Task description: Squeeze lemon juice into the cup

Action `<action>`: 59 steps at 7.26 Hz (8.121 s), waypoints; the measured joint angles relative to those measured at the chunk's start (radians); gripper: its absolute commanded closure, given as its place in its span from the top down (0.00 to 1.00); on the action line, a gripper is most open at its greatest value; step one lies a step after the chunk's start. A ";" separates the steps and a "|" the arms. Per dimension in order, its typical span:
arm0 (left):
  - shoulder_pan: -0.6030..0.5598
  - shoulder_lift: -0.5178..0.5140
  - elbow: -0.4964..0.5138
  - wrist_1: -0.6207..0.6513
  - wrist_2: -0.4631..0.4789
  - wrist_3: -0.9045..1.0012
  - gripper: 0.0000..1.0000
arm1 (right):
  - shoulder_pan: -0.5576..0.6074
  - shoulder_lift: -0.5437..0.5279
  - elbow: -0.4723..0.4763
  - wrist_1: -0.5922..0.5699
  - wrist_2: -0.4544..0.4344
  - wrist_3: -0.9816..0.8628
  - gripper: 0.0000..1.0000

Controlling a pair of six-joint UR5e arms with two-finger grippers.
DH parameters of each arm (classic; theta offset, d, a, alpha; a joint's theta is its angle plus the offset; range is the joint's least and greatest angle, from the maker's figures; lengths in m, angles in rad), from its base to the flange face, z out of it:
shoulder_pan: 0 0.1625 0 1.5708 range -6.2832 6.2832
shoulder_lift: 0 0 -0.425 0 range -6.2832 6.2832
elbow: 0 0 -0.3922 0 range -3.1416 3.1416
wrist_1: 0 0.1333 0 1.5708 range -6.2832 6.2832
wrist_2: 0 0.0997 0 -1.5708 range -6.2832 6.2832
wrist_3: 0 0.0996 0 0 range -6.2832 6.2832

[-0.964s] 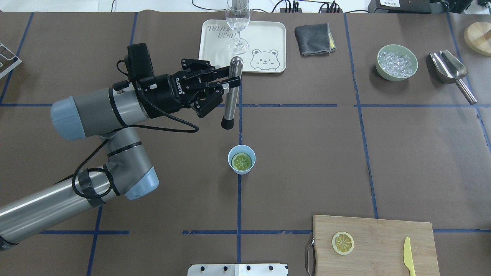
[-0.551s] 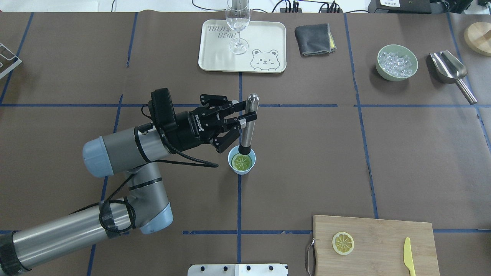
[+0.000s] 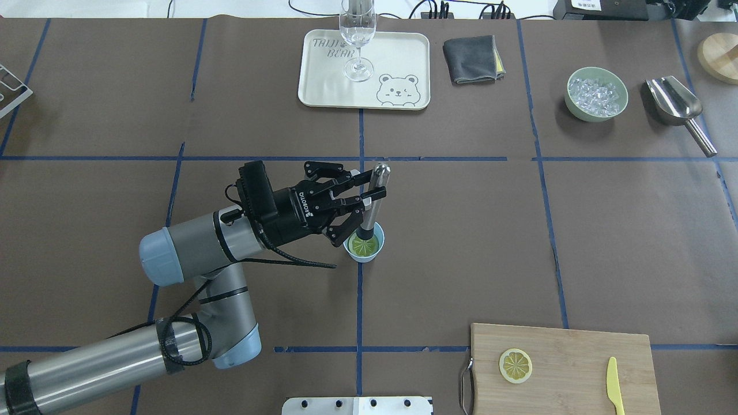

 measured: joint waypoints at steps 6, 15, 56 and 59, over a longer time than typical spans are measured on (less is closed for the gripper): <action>0.060 0.003 0.066 -0.001 0.089 0.033 0.00 | 0.000 0.009 -0.009 0.000 -0.002 0.001 1.00; -0.074 0.022 -0.044 0.002 0.077 -0.153 0.00 | 0.000 0.019 -0.013 0.000 -0.001 0.001 1.00; -1.110 0.525 -0.373 1.868 -0.725 0.381 1.00 | 0.000 0.020 -0.028 0.013 0.023 -0.004 1.00; -1.152 0.587 -0.359 2.068 -0.853 0.448 1.00 | 0.000 0.017 -0.029 0.013 0.023 -0.007 1.00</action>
